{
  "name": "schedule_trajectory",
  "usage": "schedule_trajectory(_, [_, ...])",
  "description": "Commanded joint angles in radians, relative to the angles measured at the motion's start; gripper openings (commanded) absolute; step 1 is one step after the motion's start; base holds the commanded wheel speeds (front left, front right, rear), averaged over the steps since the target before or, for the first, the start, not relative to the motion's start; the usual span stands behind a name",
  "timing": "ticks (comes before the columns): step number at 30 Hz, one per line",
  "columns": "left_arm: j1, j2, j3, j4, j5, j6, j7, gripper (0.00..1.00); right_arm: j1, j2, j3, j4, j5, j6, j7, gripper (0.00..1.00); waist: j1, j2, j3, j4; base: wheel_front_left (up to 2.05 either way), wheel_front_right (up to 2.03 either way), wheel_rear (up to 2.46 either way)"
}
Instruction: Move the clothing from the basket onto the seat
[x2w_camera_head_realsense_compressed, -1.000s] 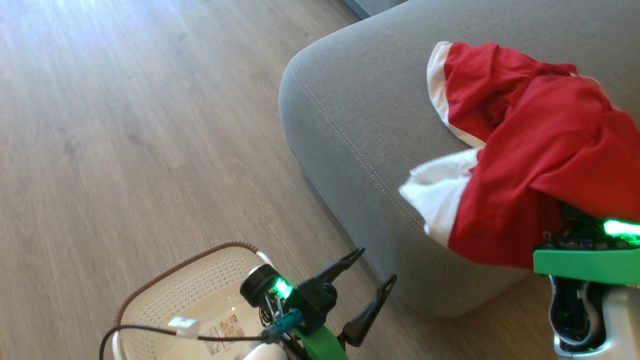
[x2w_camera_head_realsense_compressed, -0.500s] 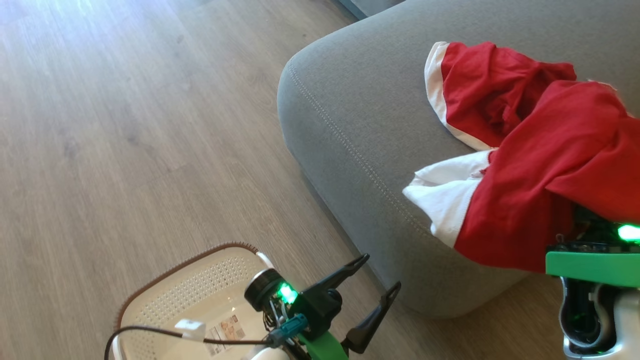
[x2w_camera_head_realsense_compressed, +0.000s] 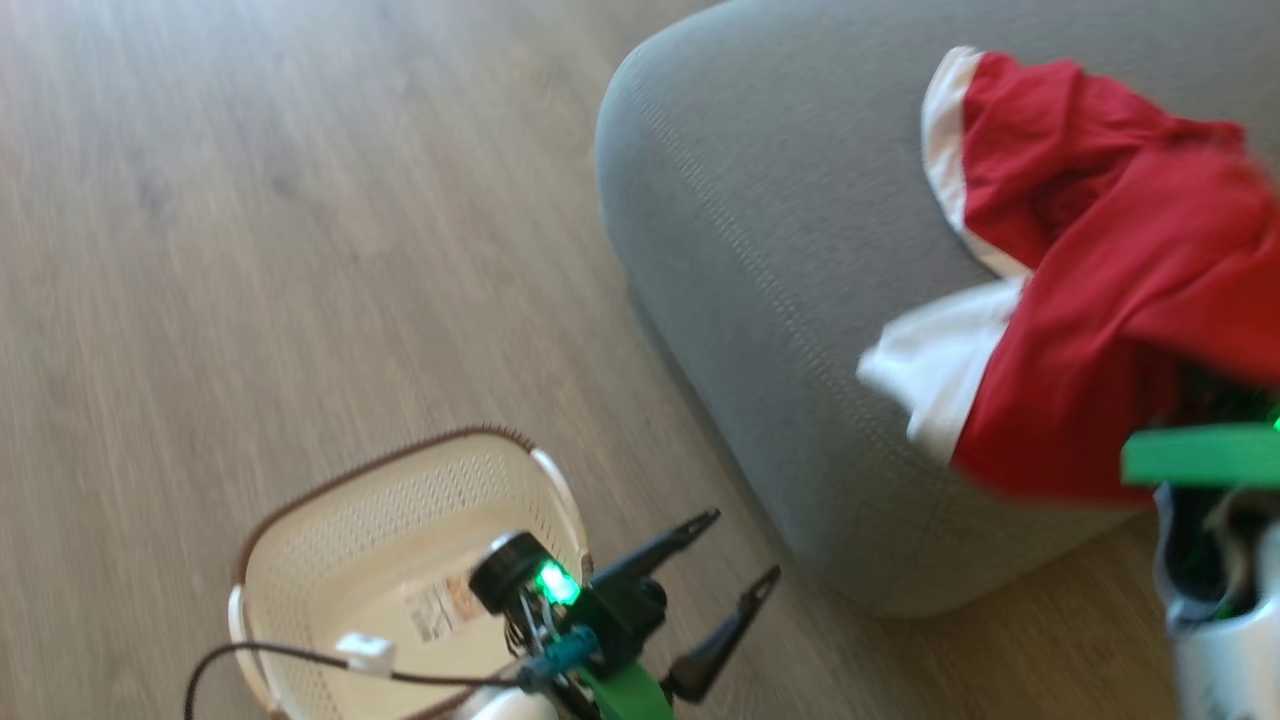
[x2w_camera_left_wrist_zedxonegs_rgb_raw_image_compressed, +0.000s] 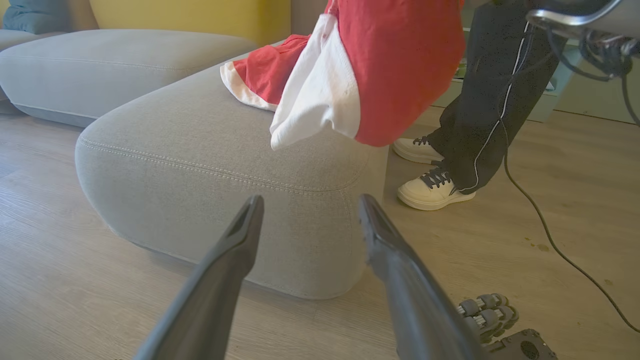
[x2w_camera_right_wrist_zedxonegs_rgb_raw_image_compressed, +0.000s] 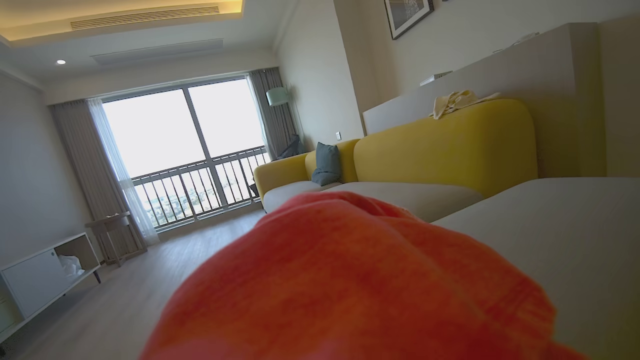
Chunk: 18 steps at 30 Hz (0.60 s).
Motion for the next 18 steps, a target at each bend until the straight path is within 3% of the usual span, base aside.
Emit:
schedule_trajectory(1, [-0.065,0.012,0.042,-0.041,-0.004,-0.001,-0.005,1.0,-0.106,-0.053,0.004,-0.015,-0.009,0.0,-0.002,0.0,0.0,0.0,0.055,0.044,0.0,0.0,0.0])
schedule_trajectory(5, [-0.081,0.026,0.067,-0.053,-0.004,-0.001,-0.005,1.0,-0.19,-0.089,-0.022,0.03,-0.019,0.0,-0.002,0.0,0.0,0.0,0.091,0.065,0.0,0.0,0.0])
schedule_trajectory(11, [-0.115,0.067,0.069,-0.075,-0.001,-0.001,-0.005,1.0,-0.393,-0.193,-0.045,0.211,-0.016,0.0,-0.002,0.0,0.0,0.0,0.161,0.097,0.0,0.0,0.0])
schedule_trajectory(18, [-0.154,0.097,0.078,-0.097,0.001,-0.001,-0.005,1.0,-0.654,-0.326,0.004,0.395,-0.044,0.0,0.018,0.0,0.0,0.0,0.248,0.133,0.0,0.0,0.0])
